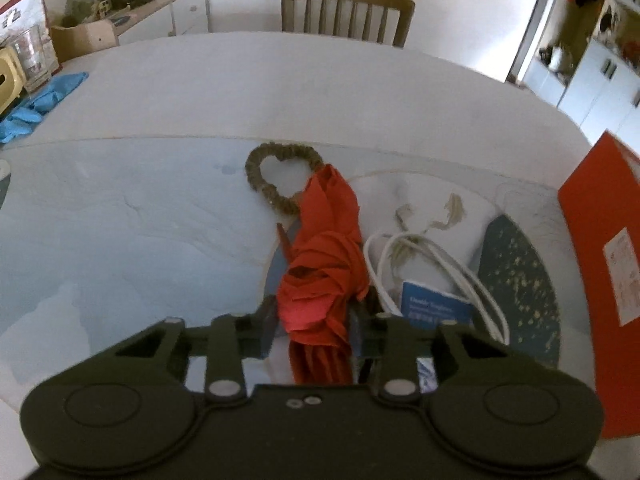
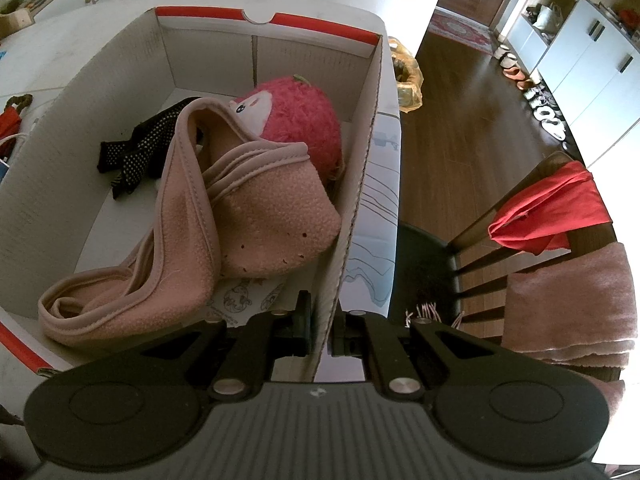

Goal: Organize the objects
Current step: 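Close the left gripper on the red cloth, then carry the red cloth with the left gripper into the shoebox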

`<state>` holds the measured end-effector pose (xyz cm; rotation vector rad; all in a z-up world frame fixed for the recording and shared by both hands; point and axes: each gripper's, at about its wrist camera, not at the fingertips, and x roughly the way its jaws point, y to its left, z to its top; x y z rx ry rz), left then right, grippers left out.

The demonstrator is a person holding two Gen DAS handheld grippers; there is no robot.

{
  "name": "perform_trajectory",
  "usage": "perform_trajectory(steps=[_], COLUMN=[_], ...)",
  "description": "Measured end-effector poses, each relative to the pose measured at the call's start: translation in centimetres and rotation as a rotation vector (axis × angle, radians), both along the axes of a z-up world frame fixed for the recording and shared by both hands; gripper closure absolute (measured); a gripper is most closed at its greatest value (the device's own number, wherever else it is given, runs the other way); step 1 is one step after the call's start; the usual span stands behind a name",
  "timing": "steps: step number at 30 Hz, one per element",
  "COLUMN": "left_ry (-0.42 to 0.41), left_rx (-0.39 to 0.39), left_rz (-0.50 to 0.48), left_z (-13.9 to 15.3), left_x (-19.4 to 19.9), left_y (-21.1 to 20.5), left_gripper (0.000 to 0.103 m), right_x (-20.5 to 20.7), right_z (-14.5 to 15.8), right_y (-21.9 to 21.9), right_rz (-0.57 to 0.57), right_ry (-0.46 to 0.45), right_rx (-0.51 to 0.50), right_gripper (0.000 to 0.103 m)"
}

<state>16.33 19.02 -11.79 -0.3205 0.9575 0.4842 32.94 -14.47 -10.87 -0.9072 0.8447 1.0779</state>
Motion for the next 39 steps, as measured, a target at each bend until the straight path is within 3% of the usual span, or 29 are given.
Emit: perform_trajectory(steps=[8, 10, 19, 30, 39], left_ry=[-0.079, -0.080, -0.098, -0.179, -0.186], left_rx=[0.010, 0.018, 0.042, -0.028, -0.094], left_rz=[0.063, 0.070, 0.028, -0.161, -0.307], left_z=[2.5, 3.5, 8.3, 12.4, 11.5], left_x=[-1.6, -1.9, -1.3, 2.3, 5.9], left_y=[-0.4, -0.8, -4.9, -12.7, -19.3], left_gripper=[0.078, 0.078, 0.078, 0.078, 0.078], right_x=[0.1, 0.1, -0.1, -0.2, -0.3], right_z=[0.1, 0.0, -0.1, -0.1, -0.1], right_y=[-0.1, -0.1, -0.2, -0.2, -0.1], right_rz=[0.006, 0.069, 0.081, 0.092, 0.102], right_ry=[0.000, -0.007, -0.007, -0.002, -0.001], right_rx=[0.003, 0.003, 0.006, 0.010, 0.011], right_gripper=[0.096, 0.096, 0.096, 0.096, 0.096])
